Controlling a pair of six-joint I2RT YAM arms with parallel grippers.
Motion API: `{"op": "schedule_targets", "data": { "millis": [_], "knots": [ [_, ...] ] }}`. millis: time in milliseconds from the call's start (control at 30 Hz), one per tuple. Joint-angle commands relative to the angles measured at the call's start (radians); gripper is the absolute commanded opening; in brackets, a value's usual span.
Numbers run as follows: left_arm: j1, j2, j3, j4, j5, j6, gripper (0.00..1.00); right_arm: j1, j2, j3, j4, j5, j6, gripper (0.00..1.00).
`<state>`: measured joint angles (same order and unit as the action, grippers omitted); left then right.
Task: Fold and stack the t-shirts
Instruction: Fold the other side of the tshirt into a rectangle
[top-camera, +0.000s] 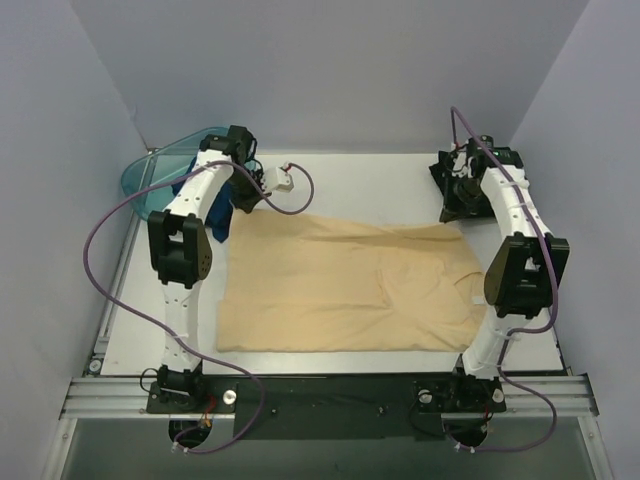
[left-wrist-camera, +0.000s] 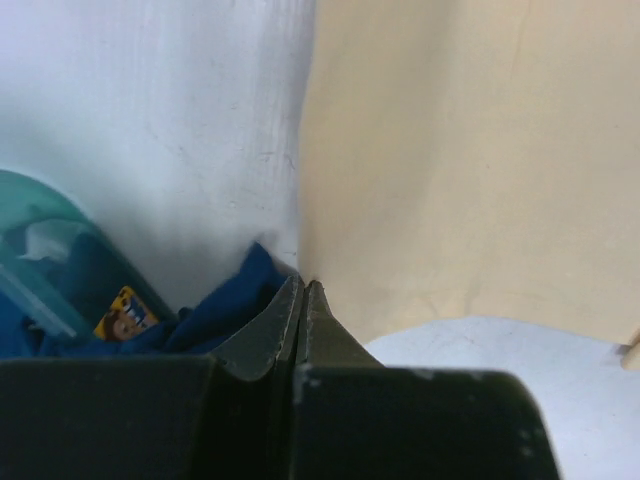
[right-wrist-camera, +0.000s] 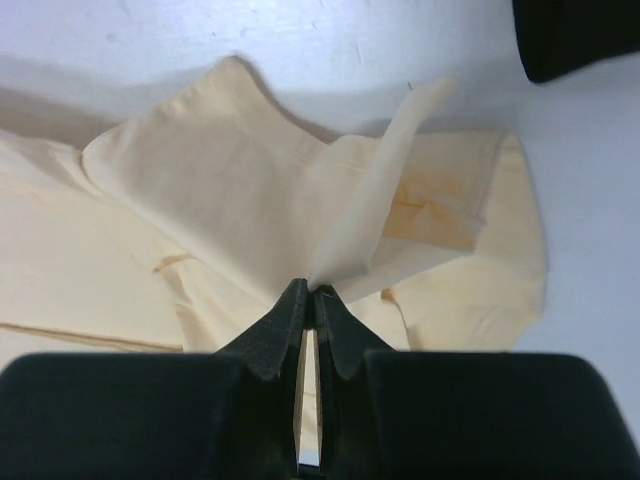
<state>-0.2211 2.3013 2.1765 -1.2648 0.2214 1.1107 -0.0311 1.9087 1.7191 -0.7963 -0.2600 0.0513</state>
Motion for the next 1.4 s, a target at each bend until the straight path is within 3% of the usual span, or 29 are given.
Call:
{"op": "schedule_targets", "data": {
  "millis": [0,167,267,467,767,1033,1267,1367],
  "knots": [
    [-0.003,-0.109,0.012,-0.03,0.062,0.009,0.0,-0.027,-0.114,-0.085,-0.066,-0.016,0.013,0.0],
    [-0.003,-0.181,-0.023,-0.217,0.056,0.023,0.0,-0.049,-0.201,-0.176,-0.167,-0.022,0.028,0.0],
    [-0.004,-0.261,-0.204,-0.261,0.061,0.035,0.0,-0.052,-0.263,-0.283,-0.211,-0.015,0.048,0.0],
    [-0.009,-0.39,-0.532,-0.161,0.021,0.009,0.0,-0.062,-0.3,-0.472,-0.248,0.002,0.097,0.0],
    [-0.066,-0.405,-0.763,-0.025,-0.016,0.006,0.0,-0.069,-0.217,-0.538,-0.29,0.025,0.111,0.0],
    [-0.07,-0.405,-0.77,0.042,-0.092,0.021,0.0,-0.066,-0.183,-0.541,-0.354,-0.022,0.128,0.0],
    [-0.043,-0.404,-0.698,0.048,-0.162,0.04,0.0,-0.053,-0.238,-0.454,-0.468,0.12,0.189,0.0],
    [-0.05,-0.398,-0.701,0.027,-0.137,0.04,0.0,-0.044,-0.223,-0.501,-0.478,0.087,0.182,0.0]
  ]
}}
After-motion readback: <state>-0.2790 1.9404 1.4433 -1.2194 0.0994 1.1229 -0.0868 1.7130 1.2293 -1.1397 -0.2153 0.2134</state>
